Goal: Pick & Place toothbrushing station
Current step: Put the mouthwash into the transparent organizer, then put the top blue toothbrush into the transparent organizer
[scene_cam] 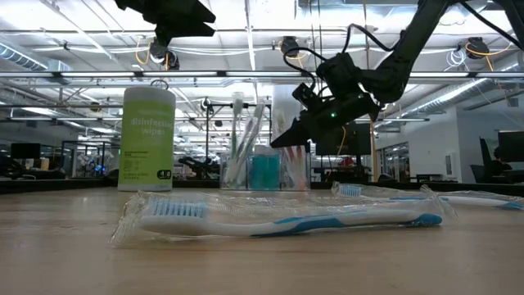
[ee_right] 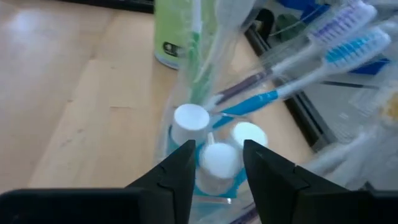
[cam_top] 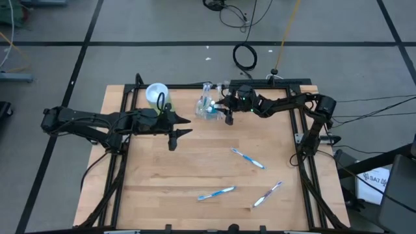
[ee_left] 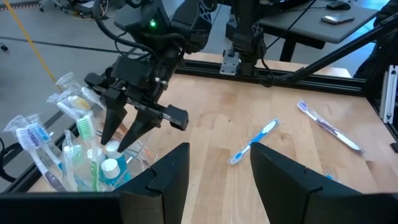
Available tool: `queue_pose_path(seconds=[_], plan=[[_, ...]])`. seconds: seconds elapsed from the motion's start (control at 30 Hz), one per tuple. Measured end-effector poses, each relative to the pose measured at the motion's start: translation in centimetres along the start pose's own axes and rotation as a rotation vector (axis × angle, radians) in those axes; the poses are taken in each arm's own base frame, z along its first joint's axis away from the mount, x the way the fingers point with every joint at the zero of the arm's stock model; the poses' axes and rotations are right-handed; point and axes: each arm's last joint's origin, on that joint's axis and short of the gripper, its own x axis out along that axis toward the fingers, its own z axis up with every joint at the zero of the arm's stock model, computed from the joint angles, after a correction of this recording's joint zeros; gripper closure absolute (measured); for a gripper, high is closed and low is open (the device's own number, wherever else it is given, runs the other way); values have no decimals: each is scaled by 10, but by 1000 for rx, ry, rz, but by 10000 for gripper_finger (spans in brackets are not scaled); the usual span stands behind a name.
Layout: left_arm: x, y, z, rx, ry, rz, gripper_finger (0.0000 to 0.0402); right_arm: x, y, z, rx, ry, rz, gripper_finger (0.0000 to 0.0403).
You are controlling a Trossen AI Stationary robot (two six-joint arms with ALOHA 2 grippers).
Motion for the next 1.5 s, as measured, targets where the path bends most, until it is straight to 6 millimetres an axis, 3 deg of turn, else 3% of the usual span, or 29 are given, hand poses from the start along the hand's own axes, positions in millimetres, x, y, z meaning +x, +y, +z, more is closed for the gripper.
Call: queue_pose_path(seconds=[0.2,0.4,0.6,0.8,1.17,1.33,1.5], plan=[[0,0,0,0,0,0,224,1,4,3,-19,8,-32,230],[0,0,0,0,1,0,224,-9,15,25,-33,-33,-6,196],[0,0,0,0,1,0,224,-30,44,54,-1,-11,91,186],[0,0,0,0,1,0,224,-55,81,66,88,141,195,189],[0,0,0,0,1,0,224,-95,141,43,320,658,123,190],[0,0,0,0,0,0,224,-97,162,20,347,673,126,190],[0,0,0,0,-1,0,224,-96,173,-4,361,549,158,190]])
